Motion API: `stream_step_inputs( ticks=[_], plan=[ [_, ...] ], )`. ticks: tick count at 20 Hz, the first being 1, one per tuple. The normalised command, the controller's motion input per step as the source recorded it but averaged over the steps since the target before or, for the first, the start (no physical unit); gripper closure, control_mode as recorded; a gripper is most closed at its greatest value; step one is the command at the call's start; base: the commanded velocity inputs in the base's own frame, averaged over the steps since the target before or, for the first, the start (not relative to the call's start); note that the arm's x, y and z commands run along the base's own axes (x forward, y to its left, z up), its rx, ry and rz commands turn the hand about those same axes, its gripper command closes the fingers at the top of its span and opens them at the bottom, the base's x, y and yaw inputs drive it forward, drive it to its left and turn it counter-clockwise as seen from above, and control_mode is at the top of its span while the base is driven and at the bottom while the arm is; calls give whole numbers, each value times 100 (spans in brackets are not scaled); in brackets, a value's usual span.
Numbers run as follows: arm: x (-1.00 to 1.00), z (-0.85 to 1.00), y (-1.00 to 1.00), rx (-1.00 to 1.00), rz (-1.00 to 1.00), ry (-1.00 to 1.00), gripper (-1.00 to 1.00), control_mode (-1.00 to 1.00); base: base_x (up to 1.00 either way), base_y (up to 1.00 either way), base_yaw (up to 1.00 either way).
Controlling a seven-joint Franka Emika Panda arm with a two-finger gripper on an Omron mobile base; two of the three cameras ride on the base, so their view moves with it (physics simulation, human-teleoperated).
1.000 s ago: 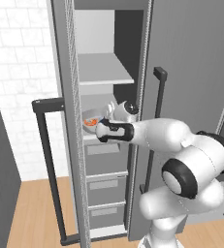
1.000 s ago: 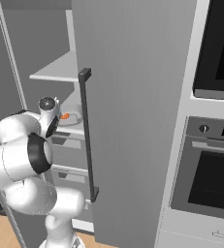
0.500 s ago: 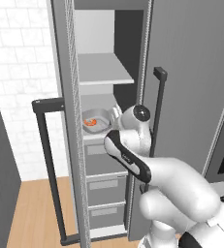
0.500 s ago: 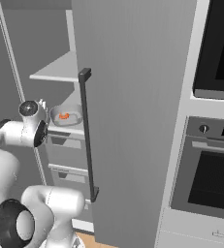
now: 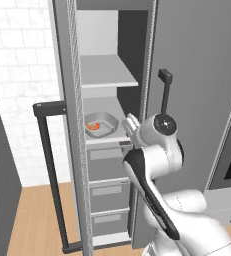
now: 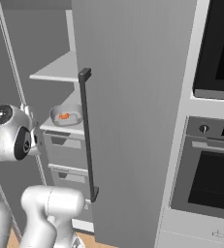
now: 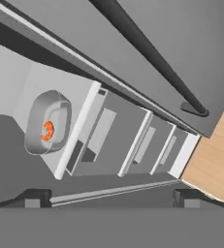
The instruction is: Take the meat container that has the shrimp and place it on the second highest rack of the freezer. Then take the vegetable container that has the garlic and lime and place it on the highest rack of the freezer.
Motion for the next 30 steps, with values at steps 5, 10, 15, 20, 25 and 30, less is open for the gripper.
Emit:
stream_step_inputs(
  ticks=[5, 10, 15, 20, 25, 30],
  plan=[
    [-97, 25, -42, -4, 4, 1, -100, -100, 0, 0, 0],
    [-42, 9, -19, 0, 1, 1, -100, -100, 0, 0, 0],
    [-11, 0, -1, 0, 1, -5, -100, 100, -17, -11, -2],
    [0, 0, 0, 0, 0, 0, -100, 100, -78, -94, -34],
    [0, 0, 0, 0, 0, 0, -100, 100, -20, -100, -50],
    [0, 0, 0, 0, 0, 0, -100, 100, 15, -100, -31]
  ],
)
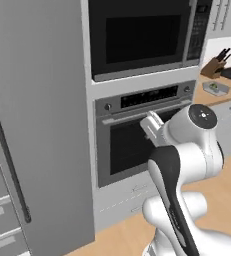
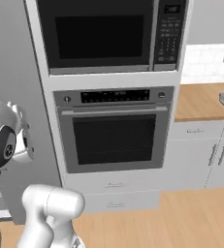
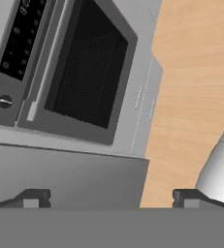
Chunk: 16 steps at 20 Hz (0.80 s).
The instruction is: Take the meat container that has the shrimp and place it on the second highest rack of the freezer. Then take the vegetable container that has the garlic and lime and place it on the highest rack of the freezer.
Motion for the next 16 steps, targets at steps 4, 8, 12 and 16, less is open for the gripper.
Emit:
stream_step_inputs(
  ticks=[4, 8, 12, 16],
  plan=[
    [0, 0, 0, 0, 0, 0, -100, 100, 43, -100, -11],
    [0, 0, 0, 0, 0, 0, -100, 100, 47, -100, 0],
    [0, 0, 0, 0, 0, 0, -100, 100, 57, -100, 0],
    [0, 0, 0, 0, 0, 0, -100, 100, 75, -100, 0]
  ],
)
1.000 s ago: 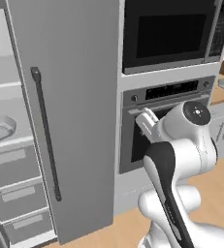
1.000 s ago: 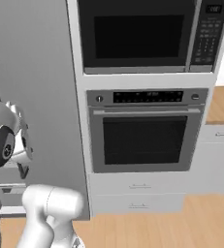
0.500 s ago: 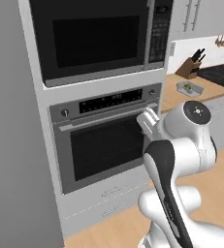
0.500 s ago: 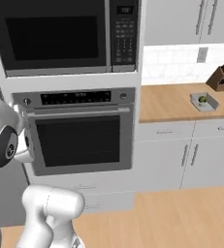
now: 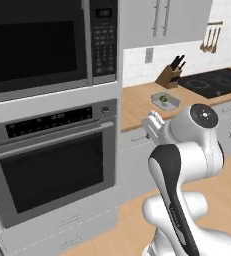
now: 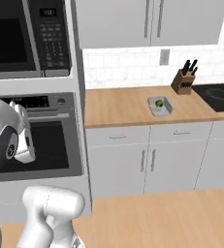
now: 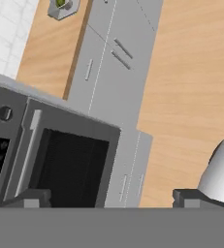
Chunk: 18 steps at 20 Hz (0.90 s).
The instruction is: Take the meat container that has the shrimp and place it on the second highest rack of the freezer. Then take the vegetable container that has the garlic and lime and place it on the highest rack of the freezer.
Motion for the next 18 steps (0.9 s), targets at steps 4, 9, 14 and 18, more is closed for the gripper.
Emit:
stream_step_inputs(
  ticks=[4, 9, 14, 18],
  plan=[
    [0, 0, 0, 0, 0, 0, -100, 100, 85, -100, 0],
    [0, 0, 0, 0, 0, 0, -100, 100, 82, -100, 1],
    [0, 0, 0, 0, 0, 0, -100, 100, 98, -91, 9],
    [0, 0, 0, 0, 0, 0, -100, 100, 100, -87, 17]
  ],
)
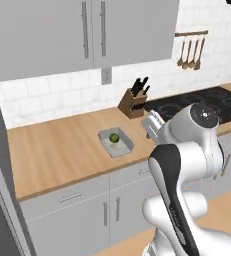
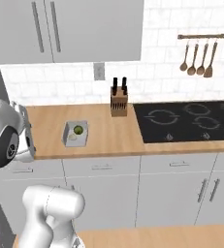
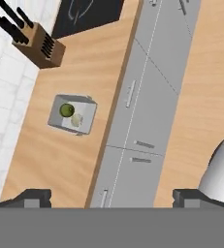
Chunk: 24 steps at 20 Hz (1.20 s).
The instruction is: Take the meat container that has the shrimp and place it on the second highest rack of the freezer. Then take the vegetable container that has the garlic and lime and place it on the highest rack of the freezer.
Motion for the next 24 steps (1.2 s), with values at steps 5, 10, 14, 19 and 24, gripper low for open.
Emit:
stream_step_inputs(
  ticks=[5, 10, 14, 19, 24],
  plan=[
    [0, 0, 0, 0, 0, 0, -100, 100, 89, -50, 22],
    [0, 0, 0, 0, 0, 0, -100, 100, 34, 0, 40],
    [0, 0, 0, 0, 0, 0, -100, 100, -13, -2, 40],
    [32, -22, -16, 0, 10, 8, -100, -100, 5, 0, 17],
    [98, -96, -68, 0, 26, 44, -100, -100, 0, 0, 0]
  ],
)
